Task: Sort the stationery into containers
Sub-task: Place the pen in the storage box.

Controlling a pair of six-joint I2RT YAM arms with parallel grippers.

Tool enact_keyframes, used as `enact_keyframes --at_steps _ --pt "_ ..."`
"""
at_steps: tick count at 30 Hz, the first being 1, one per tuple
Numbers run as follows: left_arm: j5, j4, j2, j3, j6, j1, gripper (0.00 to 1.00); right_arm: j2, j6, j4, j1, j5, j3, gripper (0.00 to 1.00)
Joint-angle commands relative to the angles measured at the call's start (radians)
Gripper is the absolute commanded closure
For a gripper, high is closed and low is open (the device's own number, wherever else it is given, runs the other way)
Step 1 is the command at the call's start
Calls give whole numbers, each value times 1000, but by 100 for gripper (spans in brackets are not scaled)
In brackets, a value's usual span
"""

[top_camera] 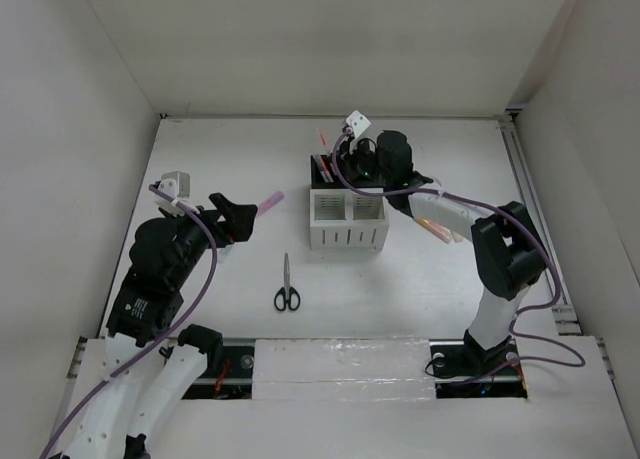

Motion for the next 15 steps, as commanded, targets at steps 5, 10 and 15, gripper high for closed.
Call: enact_keyframes --at_steps 5,10,15 --pt "15 40 -9 6 19 -4 0 26 -15 68 3 -25 44 100" --pt "26 50 -9 6 19 -4 0 26 -15 68 12 -7 15 100" --pt "26 50 -9 6 19 -4 0 35 -6 68 12 -7 -5 98"
